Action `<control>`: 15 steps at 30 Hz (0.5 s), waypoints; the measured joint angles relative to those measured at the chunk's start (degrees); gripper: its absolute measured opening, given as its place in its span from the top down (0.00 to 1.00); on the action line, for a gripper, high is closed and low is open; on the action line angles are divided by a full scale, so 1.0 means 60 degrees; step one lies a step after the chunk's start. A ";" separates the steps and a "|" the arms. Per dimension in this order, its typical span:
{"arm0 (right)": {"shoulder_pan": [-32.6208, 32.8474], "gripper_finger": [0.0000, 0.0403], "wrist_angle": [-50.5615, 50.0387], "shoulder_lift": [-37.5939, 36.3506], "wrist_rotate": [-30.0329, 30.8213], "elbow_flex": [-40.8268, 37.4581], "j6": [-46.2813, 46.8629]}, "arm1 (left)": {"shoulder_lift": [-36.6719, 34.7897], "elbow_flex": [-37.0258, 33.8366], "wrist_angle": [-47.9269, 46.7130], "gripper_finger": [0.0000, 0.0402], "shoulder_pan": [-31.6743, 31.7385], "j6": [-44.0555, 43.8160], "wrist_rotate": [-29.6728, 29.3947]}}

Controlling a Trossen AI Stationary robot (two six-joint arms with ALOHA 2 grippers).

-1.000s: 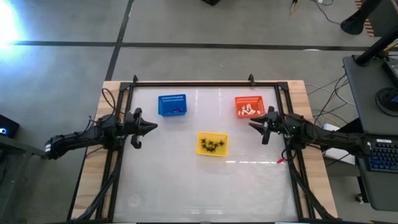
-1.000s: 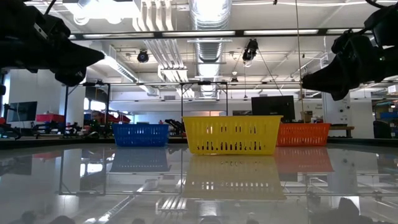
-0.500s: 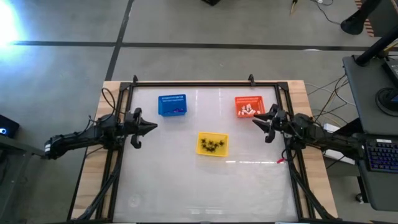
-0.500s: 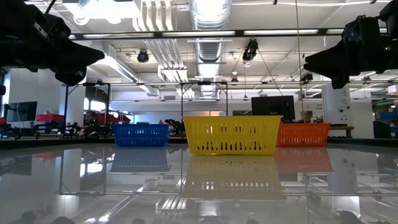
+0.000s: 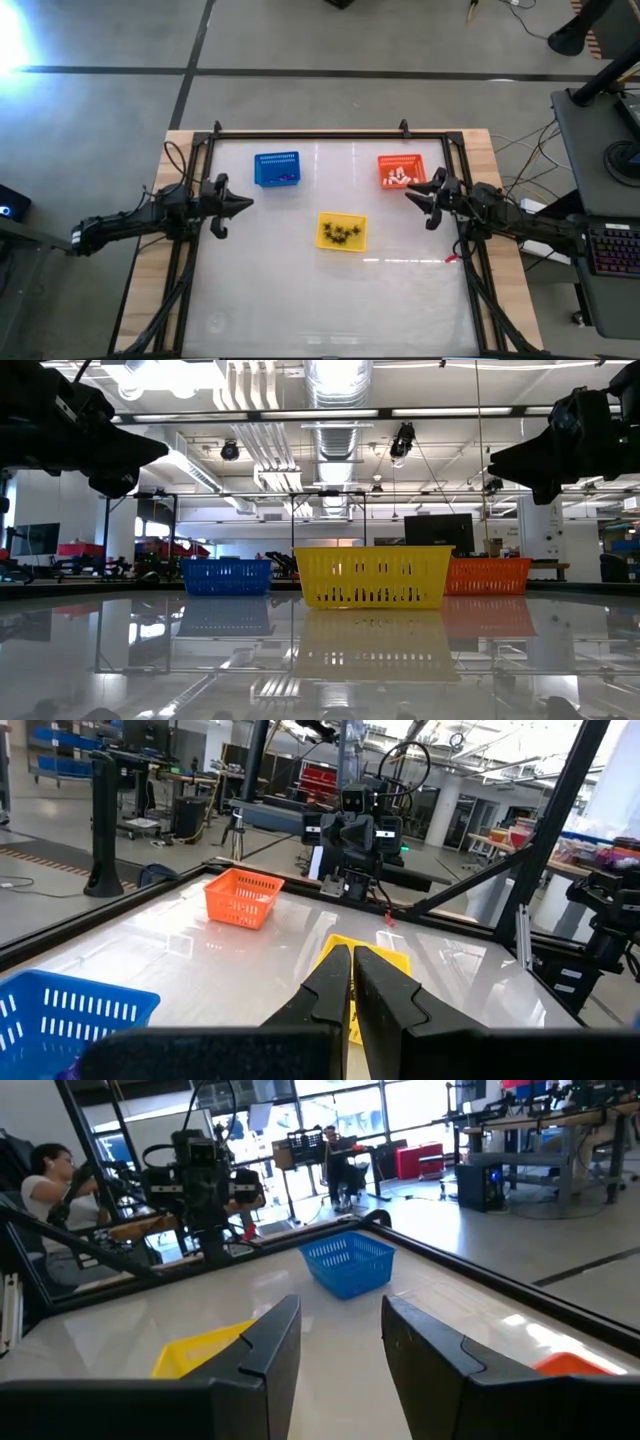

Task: Sort Halloween decoration
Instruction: Return to Home Position

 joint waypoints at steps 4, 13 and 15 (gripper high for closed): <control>0.0000 0.67 -0.0007 0.0119 0.0000 0.0000 0.0000 | -0.0004 0.0000 -0.0001 1.00 0.0000 -0.0001 0.0000; 0.0000 0.69 -0.0015 0.0164 0.0002 0.0000 0.0000 | -0.0004 0.0002 0.0001 1.00 0.0000 -0.0001 0.0000; 0.0000 0.69 -0.0015 0.0167 0.0000 0.0000 0.0000 | -0.0004 0.0004 0.0003 1.00 0.0000 0.0000 0.0000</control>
